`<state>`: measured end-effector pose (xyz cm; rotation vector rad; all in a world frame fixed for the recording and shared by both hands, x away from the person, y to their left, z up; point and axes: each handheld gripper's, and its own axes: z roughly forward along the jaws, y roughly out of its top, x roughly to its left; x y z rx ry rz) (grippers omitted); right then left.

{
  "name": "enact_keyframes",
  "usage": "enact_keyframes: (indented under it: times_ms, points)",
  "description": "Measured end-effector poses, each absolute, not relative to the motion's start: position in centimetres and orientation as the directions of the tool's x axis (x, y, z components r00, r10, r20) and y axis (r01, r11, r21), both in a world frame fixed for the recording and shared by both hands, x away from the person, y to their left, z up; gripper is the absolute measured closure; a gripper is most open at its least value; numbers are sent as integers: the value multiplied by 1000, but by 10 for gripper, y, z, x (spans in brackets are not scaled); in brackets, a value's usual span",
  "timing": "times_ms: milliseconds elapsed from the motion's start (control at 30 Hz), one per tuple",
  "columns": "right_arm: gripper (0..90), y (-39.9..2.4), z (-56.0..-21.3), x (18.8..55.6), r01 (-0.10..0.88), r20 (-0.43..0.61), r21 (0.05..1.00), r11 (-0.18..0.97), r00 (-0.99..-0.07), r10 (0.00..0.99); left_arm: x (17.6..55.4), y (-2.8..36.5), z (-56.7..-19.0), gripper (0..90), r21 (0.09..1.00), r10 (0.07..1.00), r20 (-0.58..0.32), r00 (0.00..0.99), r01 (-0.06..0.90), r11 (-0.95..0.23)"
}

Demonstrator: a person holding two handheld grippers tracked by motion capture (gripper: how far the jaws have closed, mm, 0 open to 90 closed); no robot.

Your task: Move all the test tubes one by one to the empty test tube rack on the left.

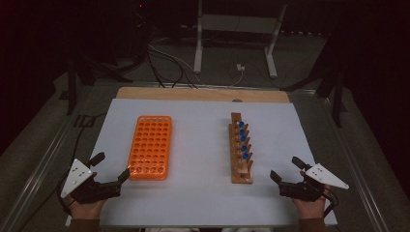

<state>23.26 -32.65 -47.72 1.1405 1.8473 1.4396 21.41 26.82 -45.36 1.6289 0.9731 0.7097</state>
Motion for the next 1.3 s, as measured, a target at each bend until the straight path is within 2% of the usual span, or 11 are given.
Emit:
enact_keyframes:
  times_ms: [733,767,1067,1300]
  points:
    - [7,-304,-466,239,275,83,956,98,-578,812,213,268,-455,11,966,880,-48,473,246,-79]
    - [31,-301,-464,240,272,82,957,102,-589,804,213,268,-455,11,966,879,-49,474,246,-79]
    - [34,-285,-454,246,293,88,946,136,-637,766,215,265,-458,11,961,876,-57,479,264,-82]
    - [69,-273,-452,251,296,84,942,159,-665,742,214,263,-458,11,959,875,-42,482,266,-100]
